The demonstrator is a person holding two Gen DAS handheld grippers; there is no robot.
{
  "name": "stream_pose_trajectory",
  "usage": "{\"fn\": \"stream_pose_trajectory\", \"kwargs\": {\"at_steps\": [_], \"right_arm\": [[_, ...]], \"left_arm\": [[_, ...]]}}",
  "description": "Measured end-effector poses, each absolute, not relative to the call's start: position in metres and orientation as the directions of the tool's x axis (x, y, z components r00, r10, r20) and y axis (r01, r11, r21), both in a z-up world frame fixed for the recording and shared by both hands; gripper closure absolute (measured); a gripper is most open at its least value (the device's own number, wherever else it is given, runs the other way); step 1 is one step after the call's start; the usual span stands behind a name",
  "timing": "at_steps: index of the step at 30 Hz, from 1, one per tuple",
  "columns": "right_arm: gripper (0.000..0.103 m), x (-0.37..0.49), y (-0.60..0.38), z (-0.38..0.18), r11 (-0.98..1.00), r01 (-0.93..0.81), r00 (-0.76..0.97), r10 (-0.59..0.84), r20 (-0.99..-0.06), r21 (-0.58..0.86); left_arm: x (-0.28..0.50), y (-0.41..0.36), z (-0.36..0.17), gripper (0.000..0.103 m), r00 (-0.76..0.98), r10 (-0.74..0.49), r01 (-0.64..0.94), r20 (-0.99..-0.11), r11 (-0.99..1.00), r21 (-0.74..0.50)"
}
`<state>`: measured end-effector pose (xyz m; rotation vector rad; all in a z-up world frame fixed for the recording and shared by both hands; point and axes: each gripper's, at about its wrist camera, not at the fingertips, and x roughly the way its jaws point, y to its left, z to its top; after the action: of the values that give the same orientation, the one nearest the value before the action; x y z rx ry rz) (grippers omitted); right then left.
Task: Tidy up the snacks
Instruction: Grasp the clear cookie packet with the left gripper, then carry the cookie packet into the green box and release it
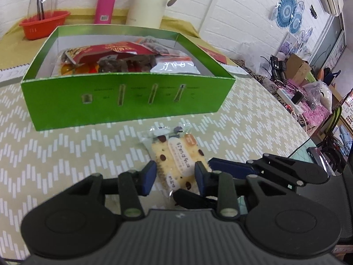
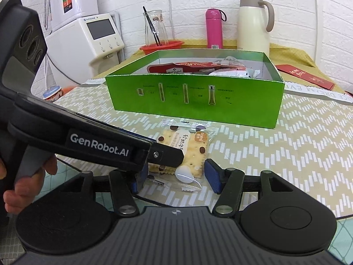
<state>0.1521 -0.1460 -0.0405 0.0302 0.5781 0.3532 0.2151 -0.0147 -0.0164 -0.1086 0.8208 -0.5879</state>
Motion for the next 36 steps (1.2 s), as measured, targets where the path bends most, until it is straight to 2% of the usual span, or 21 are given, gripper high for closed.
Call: {"fn": "stream_pose_trajectory", "kwargs": {"at_steps": [3,6,8,9,10,12,13,14,15,16,18,24,28,30,36], "right_arm": [[0.004,0.151,-0.143,-0.041,0.940,-0.323,0.779,0.332,-0.532,0.114],[0.000,0.152,-0.139,-0.040,0.936,-0.335,0.773,0.337,-0.538,0.106],[0.000,0.152,-0.137,-0.041,0.939,-0.333,0.775,0.327,-0.542,0.089],[0.000,0.152,-0.137,-0.041,0.941,-0.329,0.777,0.319,-0.542,0.081],[0.008,0.153,-0.136,-0.041,0.944,-0.322,0.783,0.306,-0.542,0.068],[0.015,0.154,-0.138,-0.040,0.945,-0.319,0.786,0.303,-0.539,0.067],[0.030,0.154,-0.139,-0.040,0.948,-0.309,0.791,0.297,-0.534,0.070],[0.036,0.152,-0.142,-0.039,0.952,-0.295,0.796,0.294,-0.529,0.085],[0.047,0.148,-0.144,-0.038,0.951,-0.294,0.798,0.300,-0.523,0.097],[0.062,0.144,-0.144,-0.037,0.950,-0.298,0.802,0.303,-0.514,0.096],[0.069,0.137,-0.143,-0.034,0.951,-0.300,0.810,0.294,-0.507,0.072],[0.075,0.132,-0.145,-0.024,0.955,-0.288,0.830,0.283,-0.481,0.066],[0.075,0.129,-0.145,-0.014,0.958,-0.281,0.850,0.273,-0.451,0.051],[0.075,0.127,-0.146,-0.008,0.959,-0.278,0.861,0.272,-0.429,0.050],[0.075,0.128,-0.148,0.013,0.960,-0.276,0.891,0.269,-0.366,0.035]], "left_arm": [[0.220,-0.010,-0.017,0.070,0.543,-0.533,0.415,-0.649,0.842,-0.344],[0.223,-0.010,-0.019,0.063,0.550,-0.539,0.413,-0.638,0.839,-0.354],[0.220,-0.012,-0.019,0.063,0.560,-0.532,0.426,-0.635,0.842,-0.330],[0.218,-0.015,-0.019,0.070,0.564,-0.525,0.433,-0.638,0.845,-0.313],[0.216,-0.017,-0.019,0.070,0.568,-0.516,0.440,-0.641,0.849,-0.293],[0.211,-0.021,-0.018,0.069,0.571,-0.505,0.439,-0.647,0.854,-0.280],[0.208,-0.024,-0.017,0.069,0.580,-0.491,0.434,-0.650,0.862,-0.263],[0.205,-0.024,-0.016,0.069,0.589,-0.482,0.422,-0.649,0.868,-0.263],[0.202,-0.024,-0.014,0.070,0.597,-0.473,0.410,-0.648,0.874,-0.260],[0.199,-0.023,-0.011,0.070,0.608,-0.466,0.406,-0.643,0.878,-0.253],[0.193,-0.021,-0.006,0.071,0.612,-0.473,0.407,-0.634,0.875,-0.260],[0.183,-0.015,0.009,0.074,0.637,-0.491,0.413,-0.595,0.869,-0.275],[0.180,-0.014,0.020,0.078,0.658,-0.496,0.413,-0.567,0.867,-0.280],[0.178,-0.013,0.028,0.082,0.673,-0.499,0.415,-0.546,0.866,-0.280],[0.176,-0.012,0.054,0.084,0.713,-0.504,0.431,-0.487,0.863,-0.262]]}}
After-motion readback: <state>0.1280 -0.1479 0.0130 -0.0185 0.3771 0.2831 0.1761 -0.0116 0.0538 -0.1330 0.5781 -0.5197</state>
